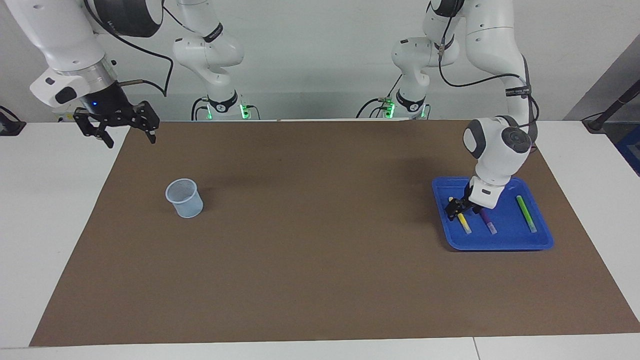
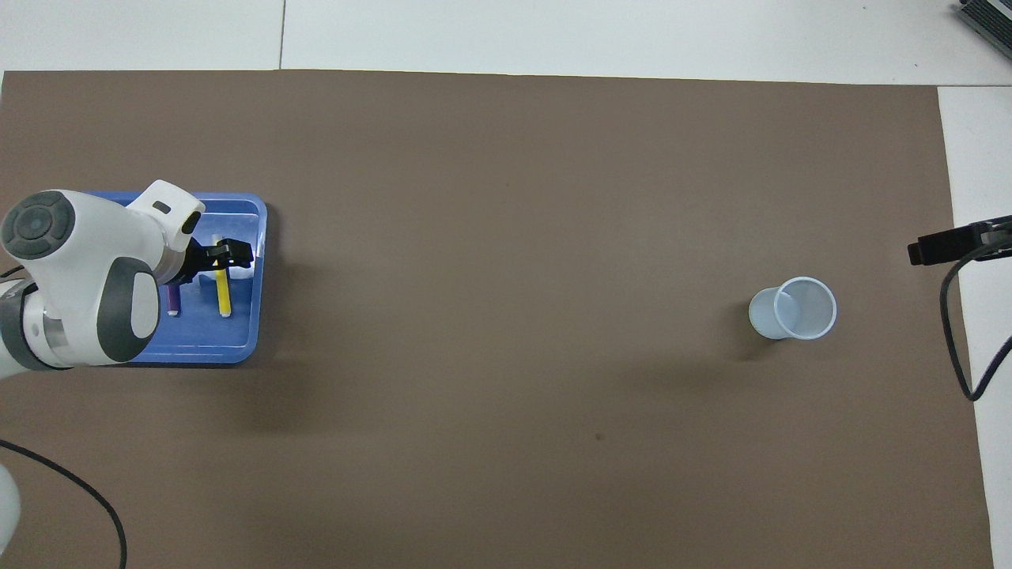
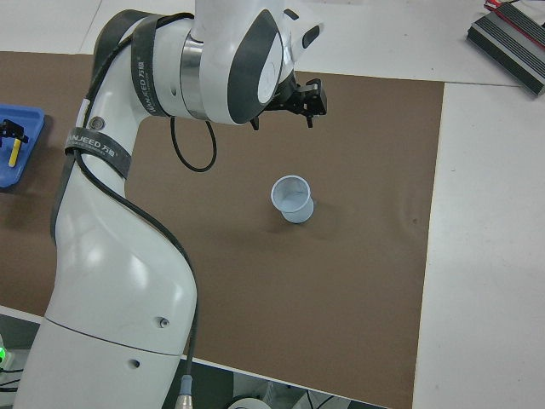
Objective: Transfer and insert pens with both arms
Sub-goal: 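Grasp the yellow pen in the blue tray with the left gripper, then lift the yellow pen while the right gripper moves toward it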
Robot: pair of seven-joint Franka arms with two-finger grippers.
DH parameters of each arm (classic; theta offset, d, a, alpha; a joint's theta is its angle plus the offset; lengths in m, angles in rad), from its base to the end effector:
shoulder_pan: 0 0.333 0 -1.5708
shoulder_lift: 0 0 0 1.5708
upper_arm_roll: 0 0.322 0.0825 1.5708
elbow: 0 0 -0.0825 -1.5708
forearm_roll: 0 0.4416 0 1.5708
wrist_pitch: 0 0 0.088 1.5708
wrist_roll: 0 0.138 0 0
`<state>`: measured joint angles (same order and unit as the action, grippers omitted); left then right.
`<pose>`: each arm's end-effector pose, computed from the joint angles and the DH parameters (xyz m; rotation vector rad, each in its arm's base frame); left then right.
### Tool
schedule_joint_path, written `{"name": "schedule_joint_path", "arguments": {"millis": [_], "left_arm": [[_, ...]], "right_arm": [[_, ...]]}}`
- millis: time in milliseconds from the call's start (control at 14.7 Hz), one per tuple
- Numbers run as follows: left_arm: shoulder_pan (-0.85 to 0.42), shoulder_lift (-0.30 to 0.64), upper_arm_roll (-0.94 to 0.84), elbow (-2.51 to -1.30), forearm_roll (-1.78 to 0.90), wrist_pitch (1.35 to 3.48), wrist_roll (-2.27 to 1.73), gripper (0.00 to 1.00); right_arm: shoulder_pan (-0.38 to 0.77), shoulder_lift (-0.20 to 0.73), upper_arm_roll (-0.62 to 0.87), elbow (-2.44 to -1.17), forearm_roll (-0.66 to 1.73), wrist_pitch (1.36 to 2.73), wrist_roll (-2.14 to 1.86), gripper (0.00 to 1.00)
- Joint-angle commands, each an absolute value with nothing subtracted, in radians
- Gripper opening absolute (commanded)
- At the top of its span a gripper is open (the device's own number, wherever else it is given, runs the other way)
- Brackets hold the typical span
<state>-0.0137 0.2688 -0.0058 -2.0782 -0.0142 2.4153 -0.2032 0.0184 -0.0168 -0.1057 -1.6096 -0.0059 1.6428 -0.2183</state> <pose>0.6351 -0.0128 0.2394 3.1063 0.3027 0.1040 0.6127 -0.0549 0.5956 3.1223 0.2052 0.0762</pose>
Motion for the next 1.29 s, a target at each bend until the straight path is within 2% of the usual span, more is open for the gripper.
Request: {"name": "schedule_joint_path", "arguments": {"millis": [0, 68, 476, 612, 748, 816, 952, 1224], "left_arm": [[-0.014, 0.256, 0.005, -2.092, -0.015, 2.434, -0.212, 0.99], [-0.014, 0.256, 0.005, -2.092, -0.015, 2.434, -0.212, 0.98], [-0.008, 0.256, 0.005, -2.099, -0.015, 2.434, -0.210, 0.51], [-0.008, 0.255, 0.006, -2.098, -0.015, 2.430, -0.210, 0.30], [-0.008, 0.255, 0.006, -2.092, -0.015, 2.419, -0.212, 0.03], [-0.008, 0.256, 0.008, -2.089, -0.015, 2.416, -0.213, 0.00], [-0.008, 0.255, 0.009, -2.079, -0.015, 2.387, -0.216, 0.00], [-0.009, 0.244, 0.011, -1.947, -0.015, 2.182, -0.235, 0.00]], "right_arm": [[0.018, -0.009, -0.104, -1.597, -0.034, 1.647, -0.201, 1.00], [0.020, -0.009, -0.103, -1.597, -0.037, 1.647, -0.201, 1.00], [0.021, -0.014, -0.103, -1.605, -0.051, 1.647, -0.204, 1.00], [0.021, -0.014, -0.101, -1.605, -0.051, 1.649, -0.204, 1.00], [0.025, -0.014, -0.101, -1.605, -0.051, 1.648, -0.206, 1.00], [0.025, -0.014, -0.101, -1.605, -0.051, 1.647, -0.206, 1.00], [0.026, -0.014, -0.100, -1.605, -0.051, 1.646, -0.207, 1.00], [0.026, -0.015, -0.100, -1.606, -0.051, 1.644, -0.207, 1.00]]}}
